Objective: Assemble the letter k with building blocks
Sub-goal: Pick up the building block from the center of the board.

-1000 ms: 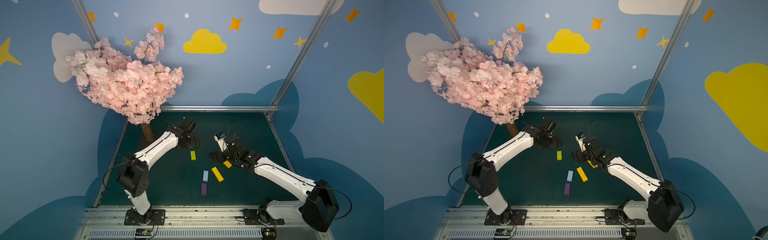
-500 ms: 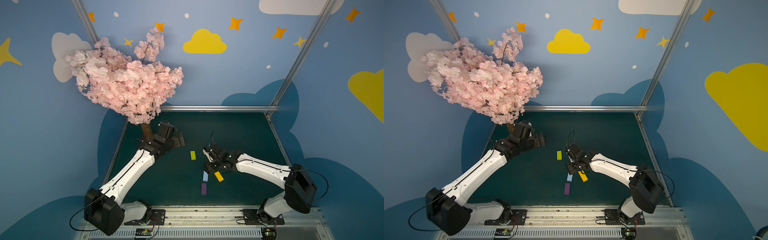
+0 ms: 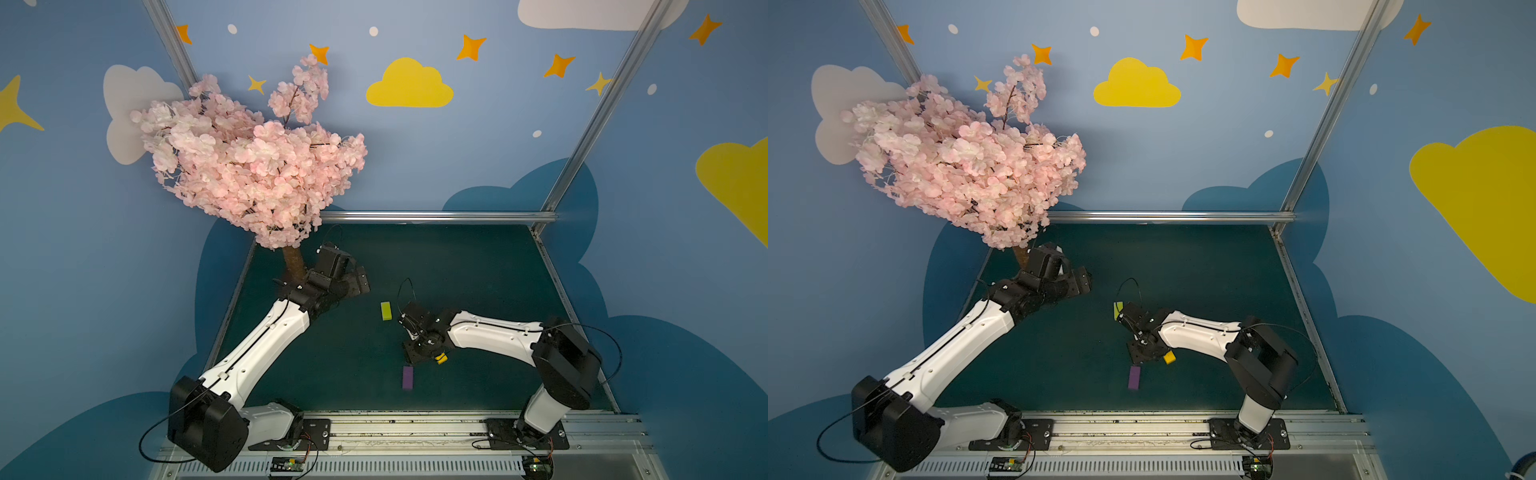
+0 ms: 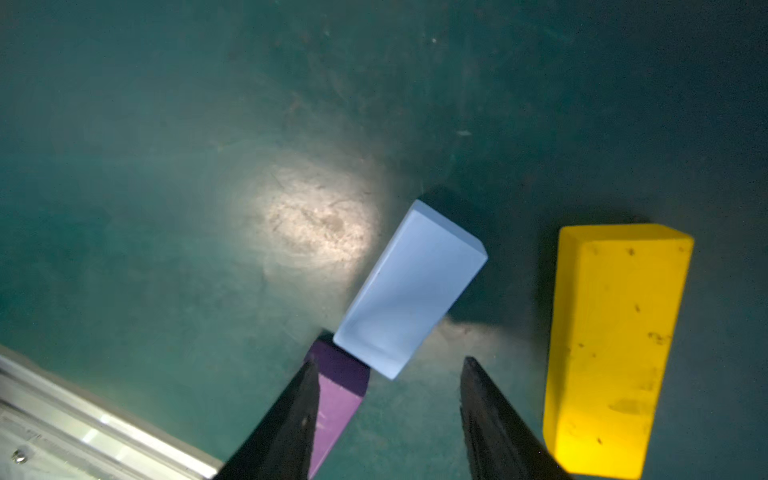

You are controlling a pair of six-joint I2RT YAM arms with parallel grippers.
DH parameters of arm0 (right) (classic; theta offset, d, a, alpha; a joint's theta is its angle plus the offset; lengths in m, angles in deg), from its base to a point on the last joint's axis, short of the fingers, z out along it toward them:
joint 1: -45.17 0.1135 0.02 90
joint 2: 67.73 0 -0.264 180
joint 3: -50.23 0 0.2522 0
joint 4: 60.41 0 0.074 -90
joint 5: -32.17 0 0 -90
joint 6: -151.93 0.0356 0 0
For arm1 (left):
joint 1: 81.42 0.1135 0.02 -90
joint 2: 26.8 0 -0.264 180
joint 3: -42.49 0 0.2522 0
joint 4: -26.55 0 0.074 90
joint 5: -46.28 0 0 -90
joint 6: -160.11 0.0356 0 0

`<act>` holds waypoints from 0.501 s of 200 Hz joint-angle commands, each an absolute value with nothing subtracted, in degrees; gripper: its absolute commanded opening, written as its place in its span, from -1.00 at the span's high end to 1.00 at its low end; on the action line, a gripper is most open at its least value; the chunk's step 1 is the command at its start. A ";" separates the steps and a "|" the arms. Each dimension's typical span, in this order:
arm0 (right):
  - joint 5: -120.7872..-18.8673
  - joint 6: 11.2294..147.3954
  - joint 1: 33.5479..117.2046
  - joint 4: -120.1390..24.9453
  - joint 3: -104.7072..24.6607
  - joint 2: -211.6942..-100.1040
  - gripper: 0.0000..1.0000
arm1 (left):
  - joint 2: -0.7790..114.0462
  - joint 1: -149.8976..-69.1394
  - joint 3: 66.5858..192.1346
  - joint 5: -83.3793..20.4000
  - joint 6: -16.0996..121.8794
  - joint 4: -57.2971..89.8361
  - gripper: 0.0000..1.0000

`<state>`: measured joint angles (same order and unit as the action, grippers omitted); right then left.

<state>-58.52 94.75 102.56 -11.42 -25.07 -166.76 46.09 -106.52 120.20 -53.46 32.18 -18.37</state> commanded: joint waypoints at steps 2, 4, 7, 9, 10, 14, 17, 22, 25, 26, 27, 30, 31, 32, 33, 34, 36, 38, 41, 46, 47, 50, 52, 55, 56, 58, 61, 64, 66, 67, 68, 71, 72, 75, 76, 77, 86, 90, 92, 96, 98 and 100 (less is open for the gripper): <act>-59.56 96.45 101.53 -10.82 -27.07 -169.50 -0.10 | 44.63 -106.21 119.74 -54.08 32.34 -18.02 -1.00; -60.02 96.40 101.47 -11.10 -27.08 -169.77 -0.11 | 44.54 -106.20 119.78 -54.11 32.34 -18.03 -1.00; -60.49 96.24 101.43 -11.50 -27.22 -170.04 -0.10 | 44.49 -106.20 119.72 -54.17 32.40 -18.03 -1.00; -60.73 96.10 101.47 -11.84 -27.25 -170.21 -0.10 | 44.42 -106.20 119.72 -54.18 32.40 -18.05 -1.00; -60.82 96.07 101.45 -11.97 -27.29 -170.30 -0.10 | 44.36 -106.20 119.71 -54.18 32.40 -18.06 -1.00; -60.90 96.04 101.44 -12.42 -27.48 -170.58 -0.10 | 44.34 -106.22 119.60 -54.25 32.48 -18.05 -1.00; -60.79 96.03 101.43 -12.72 -27.55 -170.71 -0.10 | 44.28 -106.21 119.62 -54.31 32.49 -17.98 -1.00; -60.60 96.07 101.43 -13.24 -27.65 -170.96 -0.10 | 44.16 -106.20 119.61 -54.35 32.55 -18.11 -1.00; -60.53 95.96 101.42 -13.58 -27.69 -171.07 -0.10 | 44.18 -106.16 119.57 -54.35 32.50 -18.08 -1.00; -60.50 95.91 101.42 -13.63 -27.69 -171.12 -0.10 | 44.16 -106.18 119.60 -54.35 32.50 -18.11 -1.00; -60.44 95.88 101.38 -13.66 -27.69 -171.15 -0.10 | 44.14 -106.19 119.61 -54.35 32.54 -18.18 -1.00; -60.19 95.86 101.34 -13.76 -27.90 -171.30 -0.10 | 44.09 -106.20 119.57 -54.35 32.51 -18.18 -1.00; -60.15 95.90 101.29 -13.77 -27.93 -171.33 -0.10 | 44.07 -106.20 119.60 -54.35 32.55 -18.16 -1.00; -60.00 95.88 101.27 -13.73 -27.94 -171.39 -0.10 | 44.06 -106.20 119.61 -54.35 32.61 -18.20 -1.00; -59.92 95.86 101.22 -13.71 -28.04 -171.46 -0.10 | 44.05 -106.20 119.57 -54.27 32.64 -18.18 -1.00; -59.80 95.90 101.19 -13.70 -28.08 -171.50 -0.10 | 44.05 -106.20 119.56 -54.27 32.65 -18.16 -1.00; -59.66 95.89 101.10 -13.69 -28.16 -171.63 -0.09 | 44.04 -106.20 119.48 -54.20 32.66 -18.11 -1.00; -59.54 95.86 101.01 -13.69 -28.27 -171.73 -0.10 | 44.04 -106.16 119.41 -54.18 32.71 -18.10 -1.00; -59.50 95.85 100.80 -13.76 -28.35 -171.90 -0.09 | 43.96 -106.20 119.38 -54.12 32.65 -18.03 -1.00; -59.72 95.85 100.45 -13.90 -28.47 -172.17 -0.08 | 43.90 -106.20 119.19 -54.09 32.66 -17.82 -1.00; -59.83 95.76 100.37 -13.92 -28.52 -172.20 -0.08 | 43.80 -106.20 119.19 -54.09 32.66 -17.77 -1.00; -60.20 95.58 100.23 -14.01 -28.64 -172.42 -0.07 | 43.78 -106.25 119.03 -54.11 32.61 -17.74 -1.00; -60.27 95.48 100.09 -14.03 -28.79 -172.52 -0.06 | 43.74 -106.22 118.95 -54.14 32.54 -17.61 -1.00; -60.35 95.38 99.98 -14.04 -28.95 -172.70 -0.04 | 43.74 -106.21 118.78 -54.17 32.52 -17.43 -1.00; -60.36 95.31 99.91 -14.04 -29.02 -172.78 -0.03 | 43.72 -106.25 118.72 -54.18 32.46 -17.44 -1.00; -60.37 95.26 99.86 -13.97 -29.04 -172.94 -0.01 | 43.65 -106.22 118.67 -54.18 32.49 -17.34 -1.00; -60.31 95.10 99.72 -13.94 -29.21 -173.13 0.04 | 43.61 -106.21 118.50 -54.24 32.43 -17.30 -1.00; -60.41 95.07 99.63 -13.81 -29.27 -173.31 0.10 | 43.67 -106.20 118.46 -54.26 32.41 -17.20 -1.00; -60.45 95.02 99.59 -13.78 -29.45 -173.45 0.14 | 43.64 -106.20 118.43 -54.27 32.41 -17.19 -1.00; -60.50 95.00 99.54 -13.73 -29.49 -173.50 0.17 | 43.67 -106.20 118.37 -54.27 32.36 -17.19 -1.00; -60.53 94.94 99.52 -13.71 -29.52 -173.53 0.19 | 43.68 -106.20 118.38 -54.27 32.38 -17.23 -1.00; -60.67 94.94 99.42 -13.61 -29.54 -173.62 0.25 | 43.70 -106.20 118.38 -54.27 32.40 -17.20 -1.00; -60.70 94.96 99.41 -13.56 -29.58 -173.67 0.26 | 43.70 -106.20 118.39 -54.22 32.40 -17.19 -1.00; -60.72 94.86 99.37 -13.57 -29.62 -173.67 0.30 | 43.69 -106.20 118.39 -54.25 32.33 -17.18 -1.00; -60.73 94.83 99.34 -13.54 -29.62 -173.66 0.32 | 43.74 -106.20 118.39 -54.21 32.28 -17.23 -1.00; -60.68 94.86 99.33 -13.57 -29.67 -173.69 0.34 | 43.71 -106.20 118.35 -54.20 32.30 -17.21 -1.00; -60.47 94.73 99.36 -13.42 -29.93 -173.58 0.47 | 43.73 -106.20 118.38 -54.21 32.32 -17.18 -1.00; -60.47 94.60 99.32 -13.46 -30.01 -173.49 0.50 | 43.72 -106.20 118.38 -54.25 32.31 -17.17 -1.00; -60.51 94.55 99.32 -13.43 -30.12 -173.47 0.52 | 43.70 -106.20 118.35 -54.26 32.27 -17.14 -1.00; -60.51 94.35 99.31 -13.34 -30.40 -173.39 0.53 | 43.74 -106.20 118.31 -54.22 32.31 -17.13 -1.00; -60.48 94.25 99.31 -13.34 -30.55 -173.38 0.53 | 43.75 -106.23 118.37 -54.23 32.29 -17.04 -1.00; -60.42 94.16 99.31 -13.29 -30.78 -173.38 0.53 | 43.77 -106.21 118.32 -54.26 32.31 -17.06 -1.00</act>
